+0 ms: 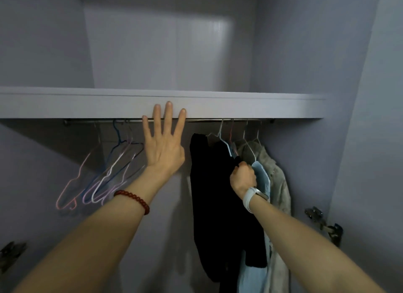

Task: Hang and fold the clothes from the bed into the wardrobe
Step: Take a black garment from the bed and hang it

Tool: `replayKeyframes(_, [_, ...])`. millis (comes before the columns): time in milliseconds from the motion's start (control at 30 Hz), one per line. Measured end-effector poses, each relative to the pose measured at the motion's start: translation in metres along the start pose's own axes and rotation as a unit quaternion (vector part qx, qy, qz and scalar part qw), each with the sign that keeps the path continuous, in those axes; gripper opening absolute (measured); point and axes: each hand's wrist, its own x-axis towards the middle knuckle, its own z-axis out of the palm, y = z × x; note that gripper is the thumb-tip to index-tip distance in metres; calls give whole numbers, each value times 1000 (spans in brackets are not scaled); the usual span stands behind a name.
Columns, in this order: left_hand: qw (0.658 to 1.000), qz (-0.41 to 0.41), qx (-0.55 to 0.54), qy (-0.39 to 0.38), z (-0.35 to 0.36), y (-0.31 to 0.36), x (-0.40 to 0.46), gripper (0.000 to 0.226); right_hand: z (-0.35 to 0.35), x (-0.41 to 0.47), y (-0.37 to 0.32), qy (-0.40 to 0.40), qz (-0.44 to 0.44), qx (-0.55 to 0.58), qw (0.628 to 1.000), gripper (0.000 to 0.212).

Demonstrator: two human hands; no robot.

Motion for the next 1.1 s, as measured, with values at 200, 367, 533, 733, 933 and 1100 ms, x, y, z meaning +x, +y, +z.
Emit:
replayKeyframes(200, [998, -4, 37, 59, 27, 2, 14, 105, 25, 54, -13, -20, 52, 62, 997, 30])
replayKeyframes(367, [996, -5, 44, 77, 30, 0, 20, 106, 38, 59, -9, -32, 77, 80, 993, 35])
replayKeyframes(533, [998, -21, 45, 30, 21, 3, 16, 109, 35, 46, 2, -44, 68, 84, 993, 31])
replayKeyframes(733, [999, -30, -25, -37, -9, 11, -4, 95, 15, 2, 10, -56, -39, 26, 997, 50])
replayKeyframes(933, [981, -90, -123, -122, -53, 16, -71, 73, -12, -66, 21, -59, -115, 28, 991, 46])
replayKeyframes(1100, [965, -161, -161, -131, -83, 20, -147, 62, -25, -133, 26, -113, -192, 83, 971, 39])
